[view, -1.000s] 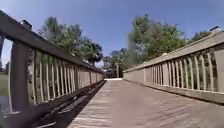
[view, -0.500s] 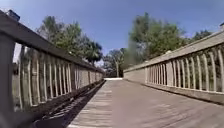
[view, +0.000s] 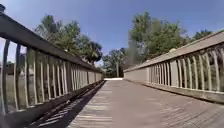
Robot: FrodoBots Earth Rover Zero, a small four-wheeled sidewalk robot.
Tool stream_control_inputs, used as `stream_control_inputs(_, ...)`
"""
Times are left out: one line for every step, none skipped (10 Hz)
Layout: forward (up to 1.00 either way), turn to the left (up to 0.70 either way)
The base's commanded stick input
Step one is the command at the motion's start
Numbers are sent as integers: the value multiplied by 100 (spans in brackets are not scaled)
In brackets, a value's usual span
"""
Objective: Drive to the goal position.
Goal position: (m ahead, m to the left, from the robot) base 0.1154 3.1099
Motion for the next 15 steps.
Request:
stream_control_inputs(45,2)
stream_control_inputs(45,2)
stream_control_inputs(45,2)
stream_control_inputs(45,2)
stream_control_inputs(45,2)
stream_control_inputs(45,2)
stream_control_inputs(45,2)
stream_control_inputs(45,2)
stream_control_inputs(45,2)
stream_control_inputs(45,2)
stream_control_inputs(45,2)
stream_control_inputs(45,2)
stream_control_inputs(45,2)
stream_control_inputs(45,2)
stream_control_inputs(45,2)
